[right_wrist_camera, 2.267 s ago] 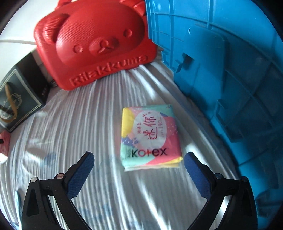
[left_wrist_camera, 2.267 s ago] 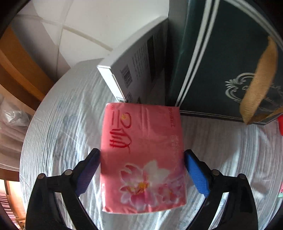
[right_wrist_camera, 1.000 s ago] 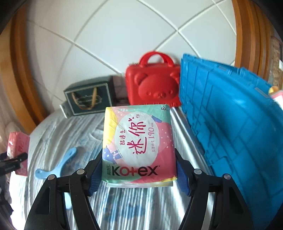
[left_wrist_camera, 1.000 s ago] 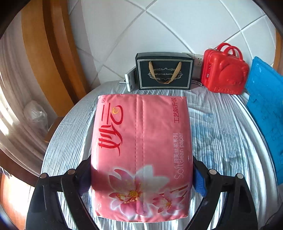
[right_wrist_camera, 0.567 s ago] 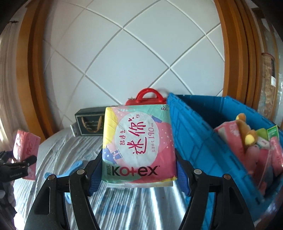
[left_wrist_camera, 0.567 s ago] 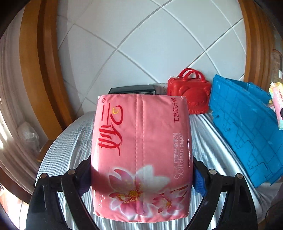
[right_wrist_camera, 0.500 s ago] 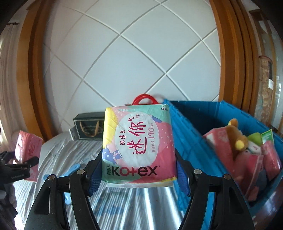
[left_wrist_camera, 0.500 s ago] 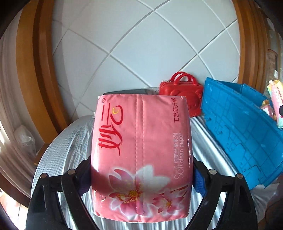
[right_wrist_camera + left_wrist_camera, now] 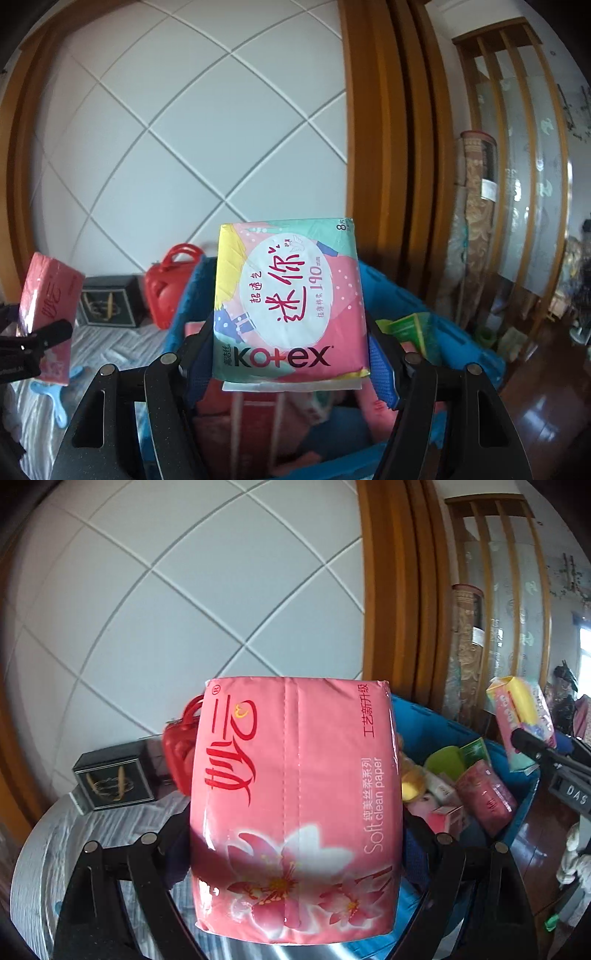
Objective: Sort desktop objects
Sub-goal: 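Lift and carry the tissue pack and Kotex pack over the blue bin, then open both tools to drop the tissue pack and Kotex pack into the bin, then move both tools back over the bed toward the blue plastic toy, then grasp one arm of the blue three-armed toy with the left tool, then lift and carry the blue toy with the left tool over the bin, then open the left tool to drop the blue toy into the bin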
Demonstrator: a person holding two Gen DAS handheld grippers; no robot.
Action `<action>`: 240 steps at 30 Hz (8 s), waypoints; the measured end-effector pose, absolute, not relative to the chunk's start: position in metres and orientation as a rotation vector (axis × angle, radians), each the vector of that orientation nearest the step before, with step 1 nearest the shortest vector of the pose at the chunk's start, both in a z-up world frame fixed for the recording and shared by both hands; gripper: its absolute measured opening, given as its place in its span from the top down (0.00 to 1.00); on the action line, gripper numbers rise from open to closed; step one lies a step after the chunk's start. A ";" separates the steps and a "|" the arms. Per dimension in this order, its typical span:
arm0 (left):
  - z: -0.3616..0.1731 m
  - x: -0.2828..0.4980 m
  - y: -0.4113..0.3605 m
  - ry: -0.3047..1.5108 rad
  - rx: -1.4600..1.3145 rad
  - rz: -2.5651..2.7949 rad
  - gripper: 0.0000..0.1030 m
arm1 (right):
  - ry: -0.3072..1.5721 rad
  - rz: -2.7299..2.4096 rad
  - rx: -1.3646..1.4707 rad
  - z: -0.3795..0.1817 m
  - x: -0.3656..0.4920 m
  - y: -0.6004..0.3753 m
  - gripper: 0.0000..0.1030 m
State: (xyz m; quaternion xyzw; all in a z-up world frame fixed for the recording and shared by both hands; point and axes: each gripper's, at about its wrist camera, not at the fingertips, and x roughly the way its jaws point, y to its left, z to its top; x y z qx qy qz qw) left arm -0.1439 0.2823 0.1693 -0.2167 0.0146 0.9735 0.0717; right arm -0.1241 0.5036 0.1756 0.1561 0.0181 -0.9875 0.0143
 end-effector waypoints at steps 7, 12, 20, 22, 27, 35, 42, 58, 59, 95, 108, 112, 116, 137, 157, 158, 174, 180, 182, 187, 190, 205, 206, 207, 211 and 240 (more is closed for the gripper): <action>0.171 -0.184 0.393 0.117 -0.691 2.819 0.12 | 0.072 -3.103 0.587 0.152 -0.160 0.581 0.32; 0.162 -0.217 0.441 0.174 -0.757 2.798 0.12 | 0.052 -3.073 0.680 0.132 -0.189 0.606 0.32; 0.142 -0.243 0.461 0.173 -0.858 2.789 0.12 | -0.005 -2.997 0.768 0.118 -0.223 0.617 0.32; 0.139 -0.249 0.465 0.192 -0.879 2.793 0.12 | 0.011 -3.000 0.802 0.115 -0.233 0.618 0.32; 0.137 -0.253 0.467 0.191 -0.876 2.801 0.11 | 0.046 -2.981 0.876 0.102 -0.247 0.618 0.29; 0.152 -0.239 0.461 0.189 -0.769 2.841 0.11 | 0.029 -2.982 0.840 0.105 -0.240 0.619 0.01; 0.152 -0.230 0.453 0.169 -0.777 2.832 0.11 | 0.000 -2.991 0.839 0.107 -0.230 0.625 0.00; 0.150 -0.200 0.440 0.129 -0.777 2.821 0.11 | -0.028 -3.033 0.784 0.116 -0.183 0.638 0.00; 0.151 -0.197 0.437 0.124 -0.771 2.824 0.11 | -0.023 -3.034 0.772 0.118 -0.179 0.635 0.00; 0.021 -0.057 -0.044 -0.648 -1.388 3.480 0.11 | 0.105 -2.295 0.564 0.096 -0.155 0.216 0.00; -0.105 -0.109 -0.142 -1.059 -1.677 3.321 0.11 | 0.273 -2.132 0.877 -0.038 -0.236 0.083 0.00; -0.149 -0.152 -0.162 -1.096 -1.674 3.198 0.11 | 0.305 -2.132 0.936 -0.062 -0.264 0.071 0.00; -0.185 -0.173 -0.176 -1.033 -1.791 3.145 0.12 | 0.329 -2.127 0.965 -0.086 -0.288 0.052 0.00; -0.180 -0.150 -0.231 -0.473 -1.732 3.165 0.58 | 0.717 -1.835 0.801 -0.200 -0.278 -0.159 0.30; -0.078 -0.137 -0.200 -0.111 -1.534 3.359 0.61 | 0.469 -1.840 0.687 -0.127 -0.271 -0.127 0.97; -0.067 -0.136 -0.193 -0.090 -1.504 3.366 0.61 | 0.458 -1.849 0.675 -0.118 -0.270 -0.121 0.97; 0.111 -0.132 -0.006 0.215 -0.785 3.163 0.61 | 0.124 -2.333 0.528 0.092 -0.225 0.123 0.81; 0.156 -0.136 0.095 0.303 -0.557 2.933 0.61 | 0.017 -2.603 0.394 0.156 -0.176 0.245 0.33; 0.169 -0.137 0.133 0.320 -0.494 2.841 0.61 | -0.003 -2.692 0.394 0.170 -0.163 0.279 0.37; 0.181 -0.147 0.238 0.397 -0.443 2.633 0.61 | -0.076 -2.926 0.413 0.187 -0.131 0.377 0.54; 0.180 -0.160 0.293 0.408 -0.475 2.549 0.61 | -0.127 -3.019 0.481 0.187 -0.121 0.431 0.55; 0.159 -0.197 0.425 0.421 -0.702 2.541 0.39 | -0.193 -3.135 0.936 0.126 -0.178 0.565 0.56; 0.157 -0.194 0.422 0.418 -0.706 2.549 0.39 | -0.183 -3.125 0.967 0.121 -0.183 0.565 0.56; 0.156 -0.194 0.422 0.412 -0.708 2.558 0.39 | -0.180 -3.119 0.974 0.115 -0.186 0.572 0.56; 0.156 -0.195 0.422 0.389 -0.709 2.609 0.39 | -0.127 -3.108 0.972 0.112 -0.186 0.577 0.56; 0.169 -0.110 0.397 0.056 -0.688 2.765 0.22 | 0.053 -3.112 0.789 0.144 -0.097 0.579 0.00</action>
